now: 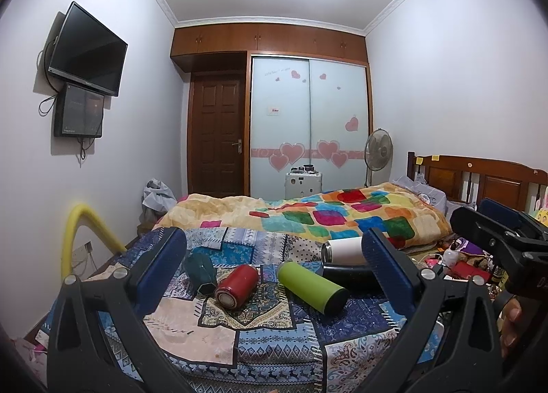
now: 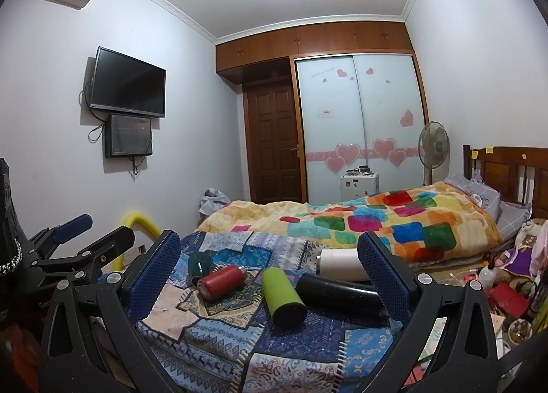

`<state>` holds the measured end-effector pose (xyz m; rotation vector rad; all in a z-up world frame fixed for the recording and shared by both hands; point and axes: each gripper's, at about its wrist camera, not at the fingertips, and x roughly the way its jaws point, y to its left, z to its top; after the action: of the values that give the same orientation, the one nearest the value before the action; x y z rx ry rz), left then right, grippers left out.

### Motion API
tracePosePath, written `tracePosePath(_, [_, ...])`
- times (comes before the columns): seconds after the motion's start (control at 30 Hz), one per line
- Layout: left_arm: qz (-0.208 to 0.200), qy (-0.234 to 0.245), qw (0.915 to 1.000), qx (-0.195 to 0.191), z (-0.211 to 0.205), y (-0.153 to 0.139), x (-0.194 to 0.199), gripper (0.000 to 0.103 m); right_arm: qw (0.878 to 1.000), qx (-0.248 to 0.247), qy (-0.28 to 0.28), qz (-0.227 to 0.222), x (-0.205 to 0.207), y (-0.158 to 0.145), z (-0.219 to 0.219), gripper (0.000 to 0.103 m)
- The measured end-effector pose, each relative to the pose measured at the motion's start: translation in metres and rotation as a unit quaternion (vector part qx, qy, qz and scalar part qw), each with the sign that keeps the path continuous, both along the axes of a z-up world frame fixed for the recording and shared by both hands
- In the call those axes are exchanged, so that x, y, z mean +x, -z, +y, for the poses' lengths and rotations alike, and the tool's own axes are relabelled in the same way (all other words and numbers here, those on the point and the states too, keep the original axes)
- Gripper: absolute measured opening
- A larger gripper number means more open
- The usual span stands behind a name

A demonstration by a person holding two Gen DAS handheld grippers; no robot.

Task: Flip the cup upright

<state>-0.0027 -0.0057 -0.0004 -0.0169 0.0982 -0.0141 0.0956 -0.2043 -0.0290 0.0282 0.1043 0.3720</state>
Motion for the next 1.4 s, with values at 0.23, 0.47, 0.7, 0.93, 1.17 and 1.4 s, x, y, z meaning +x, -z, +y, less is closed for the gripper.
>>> tracePosePath(0.23, [0.001, 0.001, 1.0, 0.0, -0.0014, -0.0004, -0.0004, 0.103, 1.0, 0.001, 0.0, 0.0, 0.0021, 0.0017, 0.0004, 0.103])
tracePosePath(0.47, [0.0, 0.0, 1.0, -0.001, -0.001, -0.0009, -0.0012, 0.103, 1.0, 0.002, 0.0, 0.001, -0.0016, -0.0033, -0.0034, 0.103])
tracePosePath(0.7, [0.001, 0.001, 1.0, 0.0, -0.0018, -0.0012, -0.001, 0.103, 1.0, 0.002, 0.0, 0.001, -0.0015, -0.003, -0.0035, 0.103])
tracePosePath(0.93, [0.004, 0.001, 1.0, -0.002, -0.0011, -0.0012, 0.0006, 0.103, 1.0, 0.002, 0.0, 0.002, -0.0016, -0.0028, -0.004, 0.103])
tracePosePath(1.17, [0.004, 0.001, 1.0, -0.003, 0.0003, 0.0002, 0.0016, 0.103, 1.0, 0.001, 0.0, 0.002, -0.0015, -0.0013, -0.003, 0.103])
tracePosePath(1.4, [0.004, 0.0, 1.0, -0.004, 0.0019, 0.0005, 0.0019, 0.103, 1.0, 0.002, 0.0, 0.002, -0.0014, -0.0008, -0.0024, 0.103])
